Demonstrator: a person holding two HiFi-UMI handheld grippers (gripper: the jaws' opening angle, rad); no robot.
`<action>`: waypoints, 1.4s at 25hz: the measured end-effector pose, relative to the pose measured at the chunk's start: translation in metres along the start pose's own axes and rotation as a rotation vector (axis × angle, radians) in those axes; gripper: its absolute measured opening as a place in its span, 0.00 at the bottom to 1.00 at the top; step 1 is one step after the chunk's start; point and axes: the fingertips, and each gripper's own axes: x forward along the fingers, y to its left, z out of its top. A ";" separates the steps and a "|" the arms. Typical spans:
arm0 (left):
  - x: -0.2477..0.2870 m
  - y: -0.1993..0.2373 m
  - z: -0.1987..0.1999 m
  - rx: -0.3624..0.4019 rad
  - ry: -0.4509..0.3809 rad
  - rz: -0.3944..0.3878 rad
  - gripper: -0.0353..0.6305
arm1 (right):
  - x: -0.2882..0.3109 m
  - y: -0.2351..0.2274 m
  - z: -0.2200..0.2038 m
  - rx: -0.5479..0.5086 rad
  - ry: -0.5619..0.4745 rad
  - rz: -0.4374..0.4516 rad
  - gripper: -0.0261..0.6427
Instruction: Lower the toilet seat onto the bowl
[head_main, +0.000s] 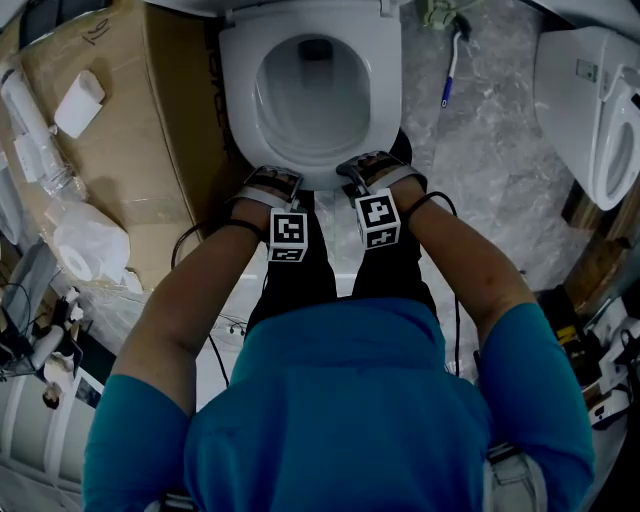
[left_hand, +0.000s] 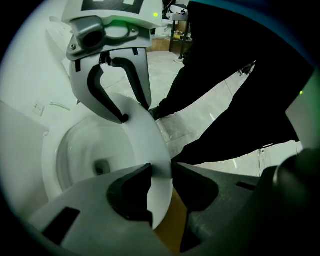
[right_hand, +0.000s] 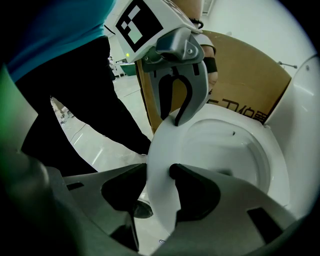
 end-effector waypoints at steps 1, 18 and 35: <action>0.002 0.000 0.000 0.000 0.001 -0.001 0.25 | 0.002 0.000 -0.001 0.001 0.002 0.001 0.31; 0.042 0.006 -0.008 -0.003 0.049 -0.019 0.24 | 0.034 -0.005 -0.019 0.072 0.027 0.043 0.29; 0.033 0.006 -0.009 -0.005 0.037 -0.031 0.24 | 0.017 -0.016 -0.024 0.134 0.026 0.028 0.29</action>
